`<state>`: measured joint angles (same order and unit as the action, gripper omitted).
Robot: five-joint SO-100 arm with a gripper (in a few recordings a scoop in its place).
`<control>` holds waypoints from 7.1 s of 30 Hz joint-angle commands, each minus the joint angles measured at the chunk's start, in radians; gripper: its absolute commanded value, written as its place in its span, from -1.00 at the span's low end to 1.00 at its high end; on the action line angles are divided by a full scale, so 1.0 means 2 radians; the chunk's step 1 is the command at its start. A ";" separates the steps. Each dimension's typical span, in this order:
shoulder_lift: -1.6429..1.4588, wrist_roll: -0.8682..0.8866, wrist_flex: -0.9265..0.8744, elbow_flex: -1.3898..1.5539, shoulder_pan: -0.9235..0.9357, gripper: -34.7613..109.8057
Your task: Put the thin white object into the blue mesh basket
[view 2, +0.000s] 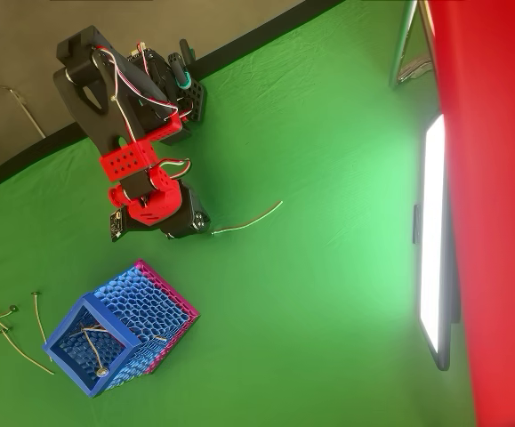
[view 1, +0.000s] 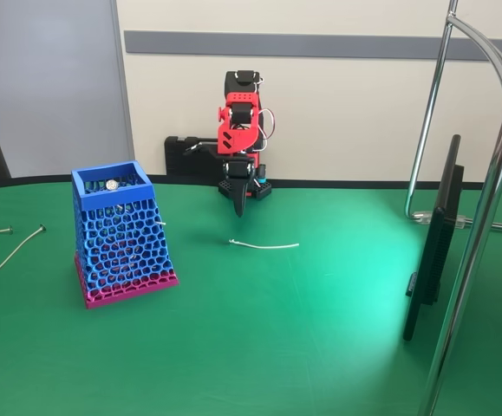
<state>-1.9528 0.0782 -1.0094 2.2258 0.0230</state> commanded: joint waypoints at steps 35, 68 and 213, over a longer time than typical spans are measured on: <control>0.230 0.024 0.000 -0.137 0.008 -0.32; 0.239 -0.004 -0.025 -0.176 0.035 -0.51; -0.686 -0.072 0.077 0.429 0.015 -0.51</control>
<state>-3.3180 -0.0721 -0.8376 3.0756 0.0552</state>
